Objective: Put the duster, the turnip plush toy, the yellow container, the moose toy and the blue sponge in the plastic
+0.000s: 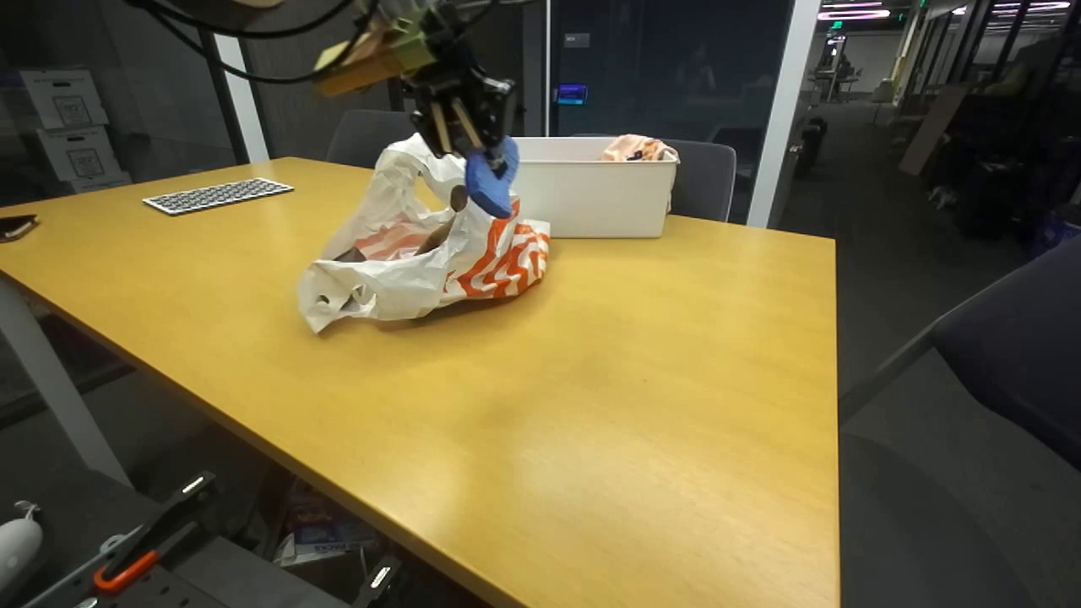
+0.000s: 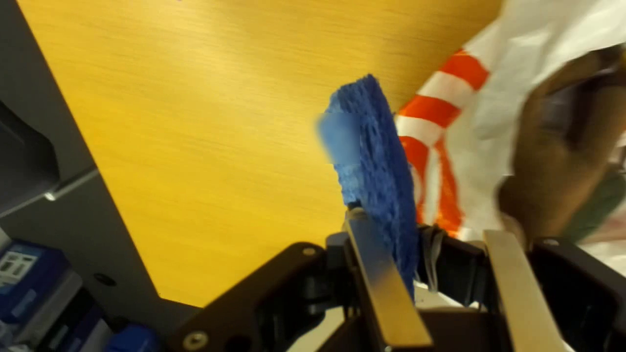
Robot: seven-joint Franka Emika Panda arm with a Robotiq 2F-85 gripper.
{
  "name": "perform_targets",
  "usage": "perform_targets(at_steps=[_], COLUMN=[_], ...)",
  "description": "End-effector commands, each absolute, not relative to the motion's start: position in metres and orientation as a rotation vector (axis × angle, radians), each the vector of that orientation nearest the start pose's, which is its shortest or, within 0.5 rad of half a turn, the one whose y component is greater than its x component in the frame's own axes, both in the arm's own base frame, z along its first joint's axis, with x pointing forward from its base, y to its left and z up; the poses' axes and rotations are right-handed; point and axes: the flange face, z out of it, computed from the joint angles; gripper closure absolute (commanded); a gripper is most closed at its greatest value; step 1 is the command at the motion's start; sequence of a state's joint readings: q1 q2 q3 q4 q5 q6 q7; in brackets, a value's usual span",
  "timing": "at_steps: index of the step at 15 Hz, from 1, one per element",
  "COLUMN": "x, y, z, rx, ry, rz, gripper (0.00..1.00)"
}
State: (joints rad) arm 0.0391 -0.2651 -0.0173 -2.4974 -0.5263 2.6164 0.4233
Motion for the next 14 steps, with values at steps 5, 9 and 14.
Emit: perform_targets(at_steps=[5,9,14], x=[0.438,0.463,0.515], y=[0.196,0.233,0.233], z=[0.428,0.388,0.343], rx=[-3.058,-3.048,-3.134], ry=[-0.634,-0.929,-1.186], rz=[-0.759,-0.695,-0.624], gripper=[0.84,0.84,0.84])
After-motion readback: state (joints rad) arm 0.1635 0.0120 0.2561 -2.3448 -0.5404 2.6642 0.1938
